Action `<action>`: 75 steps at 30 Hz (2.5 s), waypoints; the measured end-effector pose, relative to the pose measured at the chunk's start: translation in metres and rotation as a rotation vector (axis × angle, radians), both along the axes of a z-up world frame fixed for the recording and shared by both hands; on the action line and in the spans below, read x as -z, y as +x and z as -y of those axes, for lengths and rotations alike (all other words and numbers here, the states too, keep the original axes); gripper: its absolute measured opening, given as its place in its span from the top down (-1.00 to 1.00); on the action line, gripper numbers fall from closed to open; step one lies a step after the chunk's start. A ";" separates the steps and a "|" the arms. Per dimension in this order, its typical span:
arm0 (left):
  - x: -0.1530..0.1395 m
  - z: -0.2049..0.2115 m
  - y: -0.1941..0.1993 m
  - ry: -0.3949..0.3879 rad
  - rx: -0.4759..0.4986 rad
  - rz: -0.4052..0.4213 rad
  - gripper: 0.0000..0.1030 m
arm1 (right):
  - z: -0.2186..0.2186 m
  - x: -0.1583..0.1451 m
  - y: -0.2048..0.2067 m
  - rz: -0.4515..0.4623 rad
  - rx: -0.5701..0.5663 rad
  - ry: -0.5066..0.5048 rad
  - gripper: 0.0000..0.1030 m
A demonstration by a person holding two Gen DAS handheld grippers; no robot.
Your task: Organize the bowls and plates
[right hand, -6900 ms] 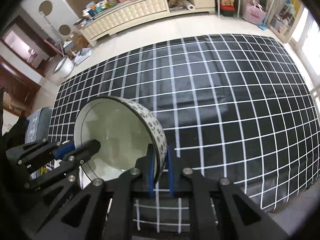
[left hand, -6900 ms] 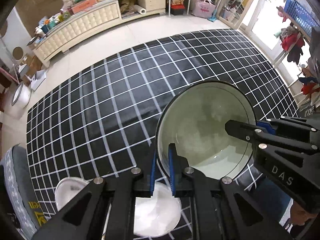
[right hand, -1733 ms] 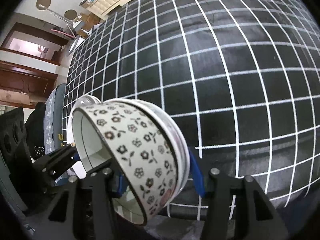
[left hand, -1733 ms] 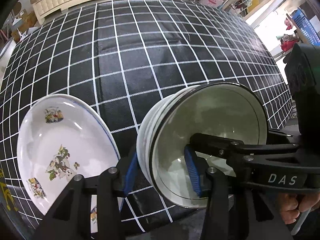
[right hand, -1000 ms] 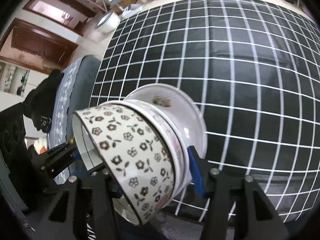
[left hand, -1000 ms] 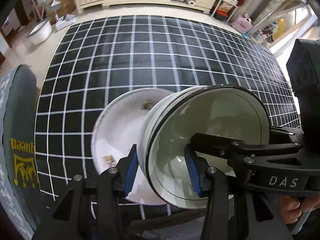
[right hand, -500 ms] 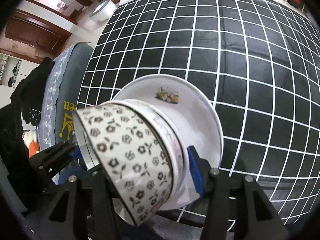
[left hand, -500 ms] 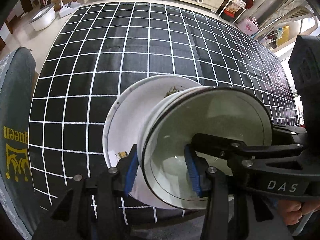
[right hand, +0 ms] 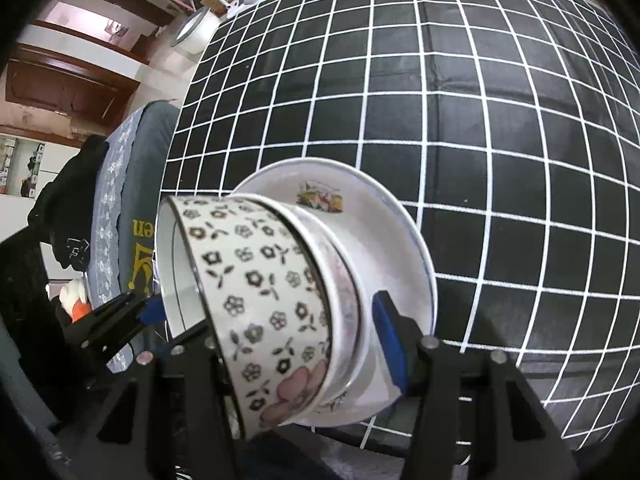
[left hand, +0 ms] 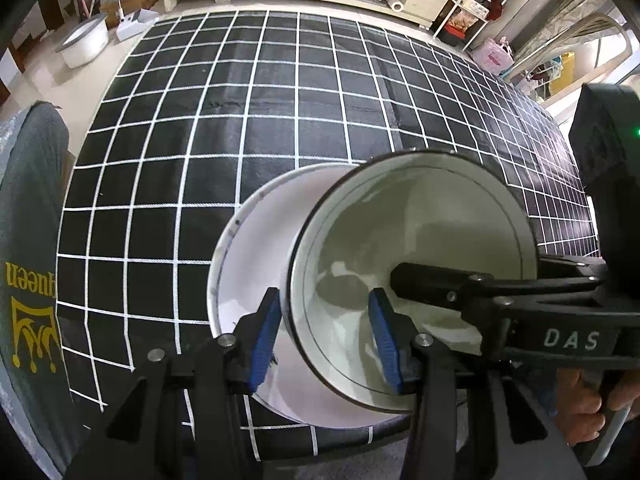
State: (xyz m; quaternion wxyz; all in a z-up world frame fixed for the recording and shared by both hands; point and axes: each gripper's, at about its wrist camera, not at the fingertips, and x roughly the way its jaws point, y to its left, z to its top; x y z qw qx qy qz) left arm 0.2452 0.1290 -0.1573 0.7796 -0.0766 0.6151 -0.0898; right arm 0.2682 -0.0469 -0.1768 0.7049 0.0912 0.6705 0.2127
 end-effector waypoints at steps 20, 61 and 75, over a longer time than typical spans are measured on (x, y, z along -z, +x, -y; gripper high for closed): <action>-0.030 0.005 -0.016 0.085 0.007 0.117 0.01 | 0.015 -0.033 -0.012 0.190 0.011 -0.091 -0.18; -0.152 0.090 -0.229 0.256 -0.086 0.780 -0.72 | 0.122 -0.146 -0.231 0.926 0.179 -0.240 -1.00; -0.174 0.100 -0.281 0.226 -0.107 0.860 -1.00 | 0.135 -0.168 -0.287 1.065 0.240 -0.242 -1.00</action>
